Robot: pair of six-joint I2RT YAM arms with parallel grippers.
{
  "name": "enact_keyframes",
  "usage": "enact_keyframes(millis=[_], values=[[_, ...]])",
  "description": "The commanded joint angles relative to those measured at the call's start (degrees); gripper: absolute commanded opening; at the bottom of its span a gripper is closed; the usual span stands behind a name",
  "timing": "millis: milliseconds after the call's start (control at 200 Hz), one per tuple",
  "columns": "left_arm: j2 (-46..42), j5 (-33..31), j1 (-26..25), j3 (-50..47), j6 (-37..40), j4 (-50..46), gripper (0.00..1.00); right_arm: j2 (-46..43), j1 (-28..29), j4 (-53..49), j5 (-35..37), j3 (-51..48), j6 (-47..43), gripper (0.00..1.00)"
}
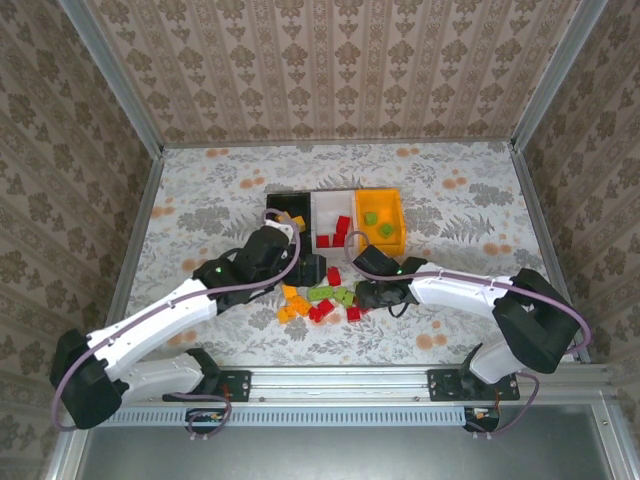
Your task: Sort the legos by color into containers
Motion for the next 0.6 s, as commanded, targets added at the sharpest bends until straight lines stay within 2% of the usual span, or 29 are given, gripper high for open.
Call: enact_keyframes(millis=[0, 255, 310, 385, 470, 595], values=[[-2.34, -2.85, -0.48, -1.18, -2.13, -2.14, 1.00, 0.82, -0.43, -4.93, 4.83, -0.01, 2.48, 0.48], [-3.55, -3.55, -0.31, -1.79, -2.18, -3.51, 1.00, -8.25, -3.99, -10.36, 9.58, -3.89, 5.64, 0.48], [-3.90, -3.71, -0.25, -2.19, -2.42, -3.47, 1.00, -10.39, -3.90, -8.86, 8.07, -4.07, 4.31, 0.52], [-4.67, -3.91, -0.13, -2.80, -2.74, -3.40, 1.00, -12.45, -3.74, -5.55, 4.05, -4.28, 1.85, 0.62], [-5.45, -4.03, -0.01, -3.54, -3.09, -3.04, 1.00, -11.43, -3.39, -3.12, 1.38, -3.35, 0.23, 0.68], [-6.14, -4.30, 0.15, -4.20, -3.47, -3.24, 1.00, -6.17, -3.38, -4.17, 1.32, -1.64, 0.10, 0.67]])
